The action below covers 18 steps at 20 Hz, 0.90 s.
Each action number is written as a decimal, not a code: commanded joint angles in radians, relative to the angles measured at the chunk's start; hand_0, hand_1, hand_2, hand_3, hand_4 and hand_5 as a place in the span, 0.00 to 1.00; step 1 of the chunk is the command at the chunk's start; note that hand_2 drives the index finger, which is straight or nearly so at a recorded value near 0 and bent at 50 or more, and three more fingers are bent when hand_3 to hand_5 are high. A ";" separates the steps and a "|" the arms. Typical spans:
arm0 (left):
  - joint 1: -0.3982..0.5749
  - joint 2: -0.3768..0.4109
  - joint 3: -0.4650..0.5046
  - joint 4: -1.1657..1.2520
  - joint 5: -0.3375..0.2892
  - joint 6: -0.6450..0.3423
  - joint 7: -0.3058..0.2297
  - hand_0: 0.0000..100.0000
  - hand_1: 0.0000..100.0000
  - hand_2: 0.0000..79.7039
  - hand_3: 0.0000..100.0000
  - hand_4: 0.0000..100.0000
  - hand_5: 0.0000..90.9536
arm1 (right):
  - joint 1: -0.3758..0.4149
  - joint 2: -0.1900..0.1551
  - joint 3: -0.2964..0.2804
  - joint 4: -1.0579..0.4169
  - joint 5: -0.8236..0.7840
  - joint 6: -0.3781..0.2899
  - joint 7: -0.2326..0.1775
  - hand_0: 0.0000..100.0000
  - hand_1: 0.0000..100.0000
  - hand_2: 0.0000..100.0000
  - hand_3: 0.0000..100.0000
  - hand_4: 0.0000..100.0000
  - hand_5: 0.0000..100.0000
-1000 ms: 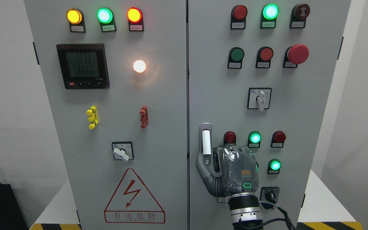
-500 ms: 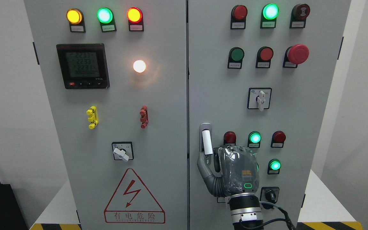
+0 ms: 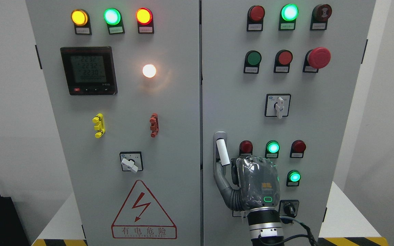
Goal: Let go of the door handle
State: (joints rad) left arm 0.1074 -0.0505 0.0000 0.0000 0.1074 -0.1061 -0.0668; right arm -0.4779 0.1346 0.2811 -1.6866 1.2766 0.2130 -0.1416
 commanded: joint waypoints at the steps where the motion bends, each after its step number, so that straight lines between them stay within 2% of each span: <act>1: 0.000 0.000 -0.014 0.020 0.000 0.000 -0.001 0.12 0.39 0.00 0.00 0.00 0.00 | 0.001 0.000 -0.016 -0.004 -0.002 0.000 -0.004 0.64 0.25 1.00 1.00 1.00 0.97; 18: 0.000 0.000 -0.014 0.020 0.000 0.000 -0.001 0.12 0.39 0.00 0.00 0.00 0.00 | 0.004 -0.001 -0.025 -0.010 -0.003 0.000 -0.021 0.64 0.25 1.00 1.00 1.00 0.97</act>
State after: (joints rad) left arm 0.1074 -0.0505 0.0000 0.0000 0.1074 -0.1061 -0.0668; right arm -0.4761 0.1348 0.2661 -1.6914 1.2738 0.2130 -0.1620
